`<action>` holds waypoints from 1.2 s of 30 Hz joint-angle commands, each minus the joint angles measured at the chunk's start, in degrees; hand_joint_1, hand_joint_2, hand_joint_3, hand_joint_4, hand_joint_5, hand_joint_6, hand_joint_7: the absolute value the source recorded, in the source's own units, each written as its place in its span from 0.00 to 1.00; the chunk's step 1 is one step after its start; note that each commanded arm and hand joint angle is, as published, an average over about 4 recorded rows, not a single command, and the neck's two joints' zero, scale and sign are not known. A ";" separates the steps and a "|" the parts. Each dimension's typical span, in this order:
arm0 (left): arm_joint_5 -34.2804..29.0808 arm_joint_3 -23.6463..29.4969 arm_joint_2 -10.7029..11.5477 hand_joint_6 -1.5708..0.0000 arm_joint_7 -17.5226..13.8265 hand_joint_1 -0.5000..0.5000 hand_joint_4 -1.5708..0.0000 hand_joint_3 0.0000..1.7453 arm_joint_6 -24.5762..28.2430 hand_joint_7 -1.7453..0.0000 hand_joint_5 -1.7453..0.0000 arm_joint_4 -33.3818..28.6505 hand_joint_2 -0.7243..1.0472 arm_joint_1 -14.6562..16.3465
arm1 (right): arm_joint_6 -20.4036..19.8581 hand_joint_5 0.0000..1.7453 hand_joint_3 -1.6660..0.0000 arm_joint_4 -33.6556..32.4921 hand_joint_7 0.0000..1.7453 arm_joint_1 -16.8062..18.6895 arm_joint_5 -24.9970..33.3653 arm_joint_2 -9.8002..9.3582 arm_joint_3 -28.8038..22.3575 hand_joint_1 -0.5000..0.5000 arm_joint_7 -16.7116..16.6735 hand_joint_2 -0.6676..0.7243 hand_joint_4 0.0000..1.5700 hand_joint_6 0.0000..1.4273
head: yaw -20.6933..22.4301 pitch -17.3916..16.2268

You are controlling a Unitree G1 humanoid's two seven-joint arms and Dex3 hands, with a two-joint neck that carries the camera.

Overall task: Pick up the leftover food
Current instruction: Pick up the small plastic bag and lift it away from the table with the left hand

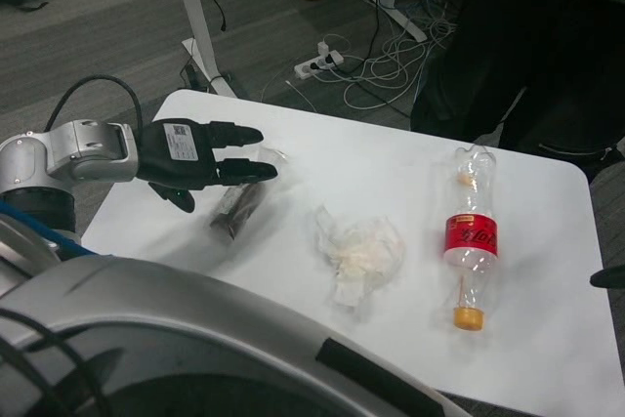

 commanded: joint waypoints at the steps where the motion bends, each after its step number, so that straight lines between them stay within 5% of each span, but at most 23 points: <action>1: -0.27 0.43 -2.03 1.00 -0.14 0.00 1.00 0.04 -1.02 1.00 1.00 2.11 1.00 0.80 | -0.66 0.00 1.00 -0.05 0.00 0.16 0.25 0.10 0.37 0.04 0.01 0.86 0.00 0.00 | 0.00 0.00; 6: 0.04 -0.72 -3.28 1.00 0.11 0.00 1.00 0.05 -1.31 1.00 1.00 7.09 1.00 0.05 | -0.68 0.00 1.00 -0.12 0.00 0.16 0.29 0.15 0.68 0.04 0.01 0.86 0.00 0.00 | 0.00 0.00; 10: 0.83 -0.98 -3.50 1.00 0.11 0.00 1.00 0.03 -1.09 1.00 1.00 9.25 1.00 -1.22 | -0.68 0.00 1.00 -0.16 0.00 0.16 0.29 0.15 0.76 0.03 0.01 0.86 0.00 0.00 | 4.26 -0.37; 29: 2.15 -4.58 -4.95 1.00 0.63 0.01 1.00 0.04 0.19 1.00 1.00 17.51 1.00 -4.39 | -0.72 0.00 1.00 -0.16 0.00 0.25 0.29 0.24 0.54 0.04 0.01 0.86 0.00 0.00 | 2.72 -0.58; 32: 2.15 -4.74 -5.01 0.97 0.68 0.00 1.00 0.05 0.19 0.91 1.00 17.69 1.00 -4.56 | -0.70 0.00 1.00 -0.18 0.00 0.40 0.27 0.32 0.48 0.04 0.01 0.86 0.00 0.00 | 2.75 -0.71; 33: 2.15 -4.93 -5.04 0.92 0.70 0.00 1.00 0.05 0.19 0.84 1.00 17.69 1.00 -4.59 | -0.70 0.00 1.00 -0.23 0.00 0.54 0.27 0.39 0.43 0.03 0.01 0.86 0.00 0.00 | 2.74 -0.68; 36: 2.15 -5.46 -5.04 0.31 0.77 0.00 1.00 0.05 0.23 0.44 1.00 17.69 1.00 -4.56 | -0.77 0.00 1.00 -0.34 0.00 0.78 0.29 0.54 0.28 0.02 0.01 0.85 0.00 0.00 | 2.74 -0.78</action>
